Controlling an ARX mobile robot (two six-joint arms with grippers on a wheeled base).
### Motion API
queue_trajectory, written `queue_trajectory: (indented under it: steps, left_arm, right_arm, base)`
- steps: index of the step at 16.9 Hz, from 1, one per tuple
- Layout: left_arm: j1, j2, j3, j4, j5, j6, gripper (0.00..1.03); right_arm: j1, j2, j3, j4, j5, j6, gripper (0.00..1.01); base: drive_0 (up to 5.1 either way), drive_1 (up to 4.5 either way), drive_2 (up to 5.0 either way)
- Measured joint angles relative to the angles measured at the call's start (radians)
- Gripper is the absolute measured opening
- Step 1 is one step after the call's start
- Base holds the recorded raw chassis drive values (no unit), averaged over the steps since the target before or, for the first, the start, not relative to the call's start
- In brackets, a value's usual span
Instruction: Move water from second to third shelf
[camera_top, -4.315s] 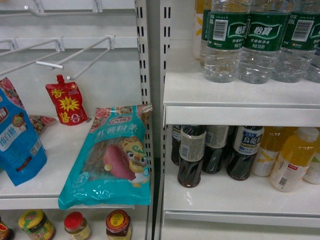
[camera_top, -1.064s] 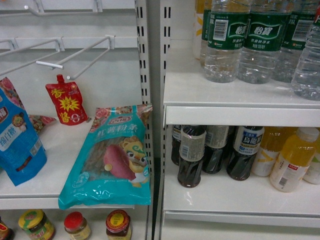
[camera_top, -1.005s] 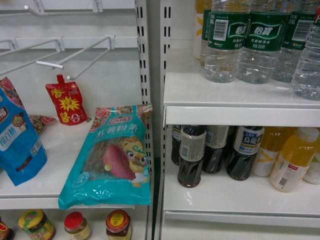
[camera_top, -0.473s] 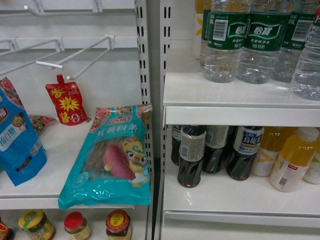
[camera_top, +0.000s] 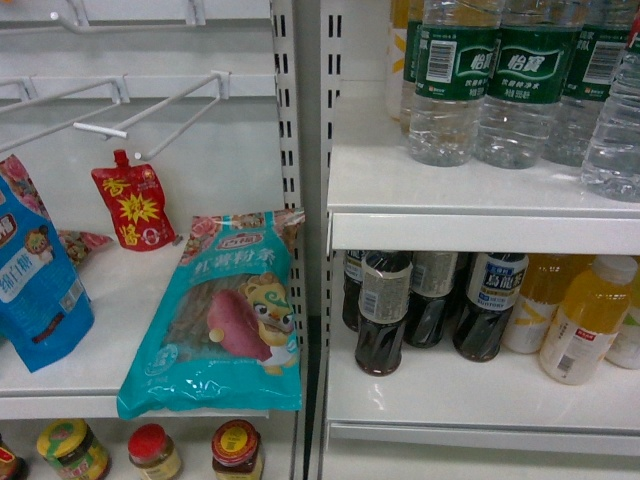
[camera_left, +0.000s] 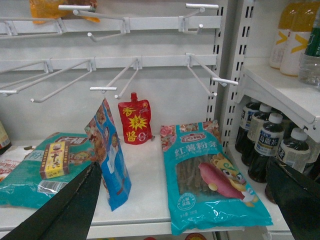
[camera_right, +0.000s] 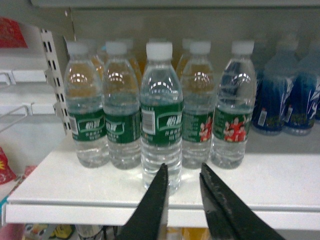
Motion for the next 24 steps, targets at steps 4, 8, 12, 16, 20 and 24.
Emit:
queue_trajectory:
  steps: [4,8,12,16,20,24]
  left_arm:
    - [0.000,0.000,0.000,0.000,0.000,0.000,0.98]
    - [0.000,0.000,0.000,0.000,0.000,0.000,0.98]
    - [0.000,0.000,0.000,0.000,0.000,0.000,0.98]
    - [0.000,0.000,0.000,0.000,0.000,0.000,0.98]
    - [0.000,0.000,0.000,0.000,0.000,0.000,0.98]
    - [0.000,0.000,0.000,0.000,0.000,0.000,0.98]
  right_arm:
    - [0.000,-0.095,-0.177,0.032,0.001,-0.002,0.02]
    - [0.000,-0.193,-0.276,0.023,0.001,-0.002,0.02]
    - [0.000,-0.290,-0.329,-0.016,0.001,-0.002,0.02]
    - [0.000,-0.387,-0.361,-0.073,0.001,-0.002,0.02]
    - [0.000,-0.463,-0.392,-0.106,0.001,-0.002,0.02]
    - [0.000,-0.647,-0.387,-0.285,0.004,-0.003,0.02]
  base:
    - [0.0,0.00,0.0]
    - [0.0,0.00,0.0]
    - [0.0,0.00,0.0]
    - [0.0,0.00,0.0]
    - [0.0,0.00,0.0]
    - [0.0,0.00,0.0]
